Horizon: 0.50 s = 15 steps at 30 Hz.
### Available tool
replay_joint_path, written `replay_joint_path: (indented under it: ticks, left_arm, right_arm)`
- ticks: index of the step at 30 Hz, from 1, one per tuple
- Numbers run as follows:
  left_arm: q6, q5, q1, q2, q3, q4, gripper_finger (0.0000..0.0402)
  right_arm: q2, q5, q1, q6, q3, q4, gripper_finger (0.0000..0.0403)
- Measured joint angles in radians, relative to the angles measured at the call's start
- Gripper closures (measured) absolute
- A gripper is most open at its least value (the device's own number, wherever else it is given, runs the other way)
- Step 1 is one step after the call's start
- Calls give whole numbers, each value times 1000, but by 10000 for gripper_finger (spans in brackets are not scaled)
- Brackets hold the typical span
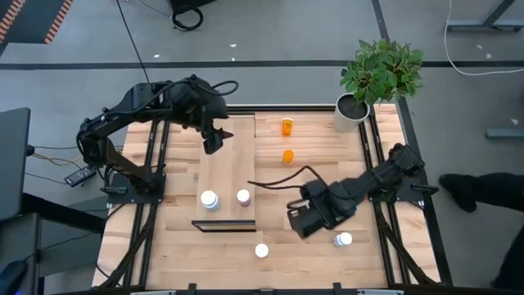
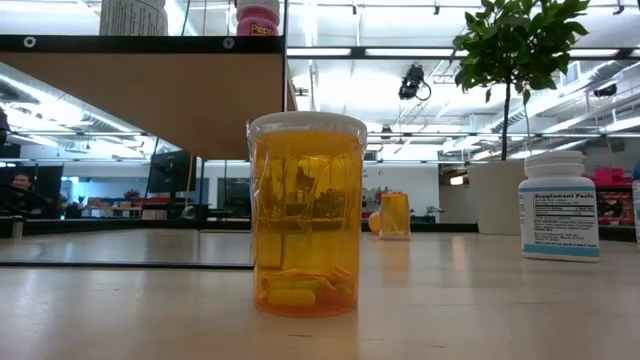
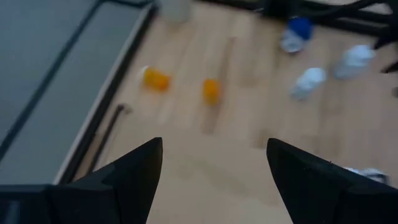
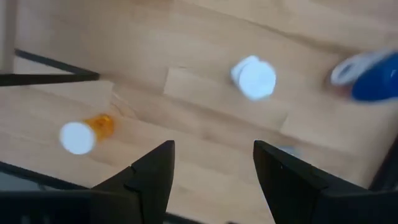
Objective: Pick and place medicine bottles onto shelf by color
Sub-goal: Put the top white pill bottle on the shelf
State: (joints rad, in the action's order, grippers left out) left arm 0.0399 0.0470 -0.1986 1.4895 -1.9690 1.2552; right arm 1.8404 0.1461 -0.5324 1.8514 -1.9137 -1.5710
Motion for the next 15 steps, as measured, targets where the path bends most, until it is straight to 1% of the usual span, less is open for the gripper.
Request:
replay_joint_path:
  ticks: [2,5,7,11,15]
  left_arm:
    - [-28,-67,0,0,0,-31,109]
    - [-52,-157,1,4,0,-84,109]
    - [-52,-187,8,15,0,-125,109]
    - [-47,-192,36,48,0,-191,109]
    - [-51,-193,61,83,0,-189,109]
  right_arm:
    - [-1,57,-46,88,-34,0,177]
    - [-1,184,-123,206,-77,1,177]
    - [-2,225,-164,248,-82,0,177]
    - [-2,204,-219,193,-52,2,177]
    - [0,194,-222,79,31,0,177]
